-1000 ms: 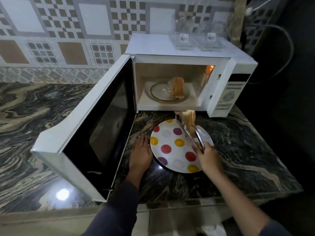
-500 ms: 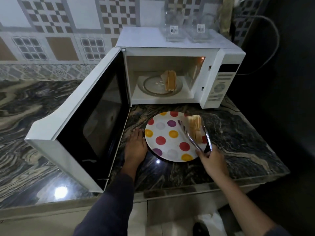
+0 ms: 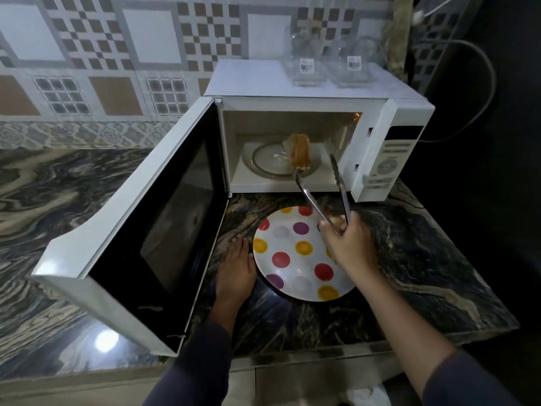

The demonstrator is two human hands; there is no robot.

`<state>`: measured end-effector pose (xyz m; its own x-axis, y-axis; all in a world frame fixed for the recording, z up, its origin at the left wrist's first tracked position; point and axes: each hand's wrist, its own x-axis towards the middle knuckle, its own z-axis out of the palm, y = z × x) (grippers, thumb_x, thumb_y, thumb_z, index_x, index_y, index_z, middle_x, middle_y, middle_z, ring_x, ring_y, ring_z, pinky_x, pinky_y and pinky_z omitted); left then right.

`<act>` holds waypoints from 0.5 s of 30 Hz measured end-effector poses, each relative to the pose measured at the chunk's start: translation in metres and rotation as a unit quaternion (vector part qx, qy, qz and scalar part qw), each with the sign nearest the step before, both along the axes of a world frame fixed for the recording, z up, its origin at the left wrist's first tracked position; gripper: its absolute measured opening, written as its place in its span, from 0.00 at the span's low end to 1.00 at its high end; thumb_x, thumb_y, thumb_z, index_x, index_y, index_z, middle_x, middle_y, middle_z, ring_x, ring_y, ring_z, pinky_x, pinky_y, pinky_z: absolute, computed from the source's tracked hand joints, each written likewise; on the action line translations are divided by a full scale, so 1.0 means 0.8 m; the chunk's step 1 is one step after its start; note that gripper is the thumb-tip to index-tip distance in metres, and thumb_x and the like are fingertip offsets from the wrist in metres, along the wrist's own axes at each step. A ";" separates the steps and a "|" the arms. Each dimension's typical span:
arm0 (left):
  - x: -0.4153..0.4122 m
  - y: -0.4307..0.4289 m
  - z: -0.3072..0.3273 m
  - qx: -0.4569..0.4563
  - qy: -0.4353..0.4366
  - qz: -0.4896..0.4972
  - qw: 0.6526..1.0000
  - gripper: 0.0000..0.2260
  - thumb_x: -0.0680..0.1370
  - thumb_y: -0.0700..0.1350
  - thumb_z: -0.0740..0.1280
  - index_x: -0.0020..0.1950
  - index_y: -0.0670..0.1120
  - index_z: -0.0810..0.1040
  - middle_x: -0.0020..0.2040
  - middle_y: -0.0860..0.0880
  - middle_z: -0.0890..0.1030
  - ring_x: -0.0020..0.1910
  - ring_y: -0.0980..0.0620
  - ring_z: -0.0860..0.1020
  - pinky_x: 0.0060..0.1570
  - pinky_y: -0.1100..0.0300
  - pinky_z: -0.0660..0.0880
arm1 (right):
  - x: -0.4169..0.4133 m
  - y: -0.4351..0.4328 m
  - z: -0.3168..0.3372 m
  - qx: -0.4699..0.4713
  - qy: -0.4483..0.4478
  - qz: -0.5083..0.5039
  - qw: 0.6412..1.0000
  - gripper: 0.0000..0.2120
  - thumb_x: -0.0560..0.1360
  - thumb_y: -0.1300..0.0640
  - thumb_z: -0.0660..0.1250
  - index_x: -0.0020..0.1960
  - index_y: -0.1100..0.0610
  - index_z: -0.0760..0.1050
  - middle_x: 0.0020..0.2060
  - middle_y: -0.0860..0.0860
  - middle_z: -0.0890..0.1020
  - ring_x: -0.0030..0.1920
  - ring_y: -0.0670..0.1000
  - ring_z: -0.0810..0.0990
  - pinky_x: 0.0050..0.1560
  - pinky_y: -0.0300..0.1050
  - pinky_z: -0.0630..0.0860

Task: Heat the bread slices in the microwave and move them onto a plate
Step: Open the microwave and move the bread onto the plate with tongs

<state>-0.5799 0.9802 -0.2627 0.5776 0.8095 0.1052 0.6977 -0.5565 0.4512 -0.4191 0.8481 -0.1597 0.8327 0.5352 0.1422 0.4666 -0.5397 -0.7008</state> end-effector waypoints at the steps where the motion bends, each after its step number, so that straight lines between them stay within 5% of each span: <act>1: 0.001 0.000 0.000 -0.001 -0.005 0.002 1.000 0.21 0.82 0.46 0.50 0.75 0.45 0.58 0.76 0.47 0.58 0.76 0.52 0.54 0.73 0.59 0.50 | 0.007 0.019 0.004 0.012 0.034 -0.008 0.999 0.26 0.74 0.44 0.65 0.62 0.62 0.68 0.55 0.57 0.76 0.55 0.58 0.77 0.45 0.46 0.73; 4: 0.002 0.002 0.002 -0.016 -0.038 0.008 0.999 0.20 0.82 0.46 0.53 0.74 0.45 0.61 0.75 0.48 0.61 0.75 0.52 0.57 0.72 0.62 0.51 | 0.035 0.073 0.010 0.020 0.123 -0.031 0.992 0.28 0.73 0.43 0.65 0.62 0.64 0.69 0.56 0.60 0.77 0.56 0.59 0.77 0.51 0.51 0.76; 7: 0.003 0.003 0.003 -0.021 -0.061 0.019 0.998 0.20 0.81 0.45 0.55 0.73 0.46 0.63 0.75 0.48 0.63 0.75 0.52 0.59 0.71 0.64 0.52 | 0.057 0.120 0.018 0.015 0.169 -0.015 0.985 0.23 0.75 0.44 0.64 0.54 0.64 0.73 0.47 0.57 0.76 0.50 0.57 0.78 0.42 0.45 0.71; 9: 0.004 0.004 0.001 -0.019 -0.066 0.023 0.997 0.20 0.81 0.46 0.55 0.73 0.47 0.63 0.75 0.49 0.63 0.74 0.53 0.59 0.71 0.64 0.53 | 0.067 0.145 0.023 0.025 0.191 -0.006 0.981 0.21 0.75 0.46 0.64 0.58 0.62 0.72 0.47 0.55 0.75 0.48 0.55 0.76 0.43 0.44 0.69; 15: 0.004 0.000 -0.004 0.025 -0.045 0.042 0.998 0.23 0.75 0.49 0.53 0.66 0.43 0.74 0.67 0.45 0.75 0.67 0.47 0.72 0.66 0.56 0.58 | 0.102 0.194 0.026 -0.014 0.187 -0.009 0.982 0.14 0.78 0.53 0.61 0.58 0.62 0.73 0.45 0.55 0.76 0.46 0.54 0.76 0.46 0.46 0.73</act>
<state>-0.5765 0.9805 -0.2658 0.4939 0.8474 0.1950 0.7011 -0.5207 0.4872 -0.3374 1.0037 -0.1391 0.8331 0.5195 -0.1899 0.1697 -0.5668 -0.8062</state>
